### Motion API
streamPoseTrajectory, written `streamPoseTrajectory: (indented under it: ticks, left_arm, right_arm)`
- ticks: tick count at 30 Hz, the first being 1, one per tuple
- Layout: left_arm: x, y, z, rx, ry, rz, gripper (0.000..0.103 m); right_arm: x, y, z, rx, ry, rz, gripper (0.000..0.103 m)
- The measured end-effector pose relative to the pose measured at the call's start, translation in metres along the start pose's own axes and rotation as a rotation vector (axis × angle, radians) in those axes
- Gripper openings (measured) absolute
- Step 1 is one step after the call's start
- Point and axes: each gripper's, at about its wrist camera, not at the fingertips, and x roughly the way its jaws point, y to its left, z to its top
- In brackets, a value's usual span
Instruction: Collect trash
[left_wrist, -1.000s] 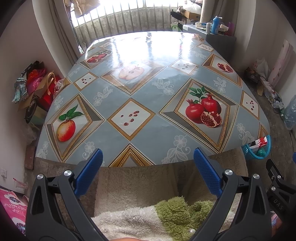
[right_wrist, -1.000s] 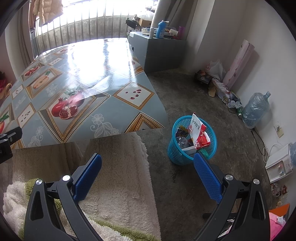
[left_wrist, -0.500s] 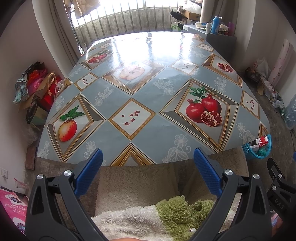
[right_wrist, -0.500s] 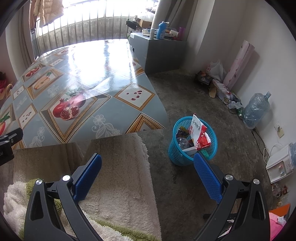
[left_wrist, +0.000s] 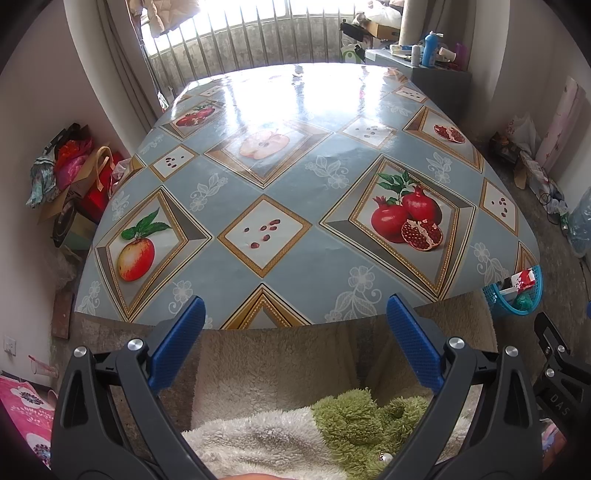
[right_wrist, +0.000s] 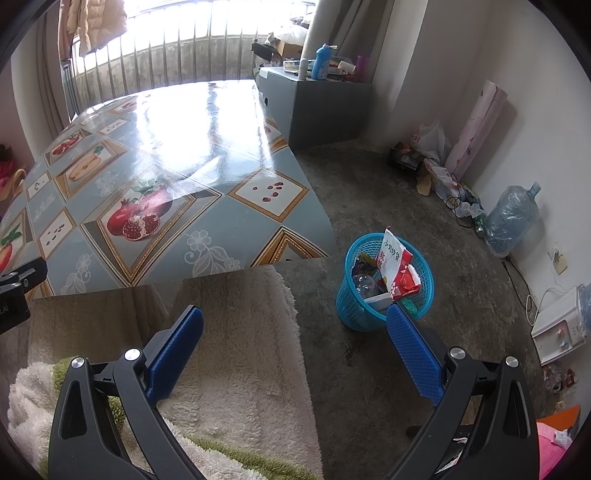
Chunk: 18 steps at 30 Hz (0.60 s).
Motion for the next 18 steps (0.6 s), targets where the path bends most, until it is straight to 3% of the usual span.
streamPoseTrajectory:
  ticks: [18]
  left_arm:
    - [-0.0005, 0.0007, -0.0002, -0.001, -0.001, 0.002, 0.094]
  right_arm:
    - [-0.0045, 0.0041, 0.0034, 0.001, -0.006, 0.001, 0.097]
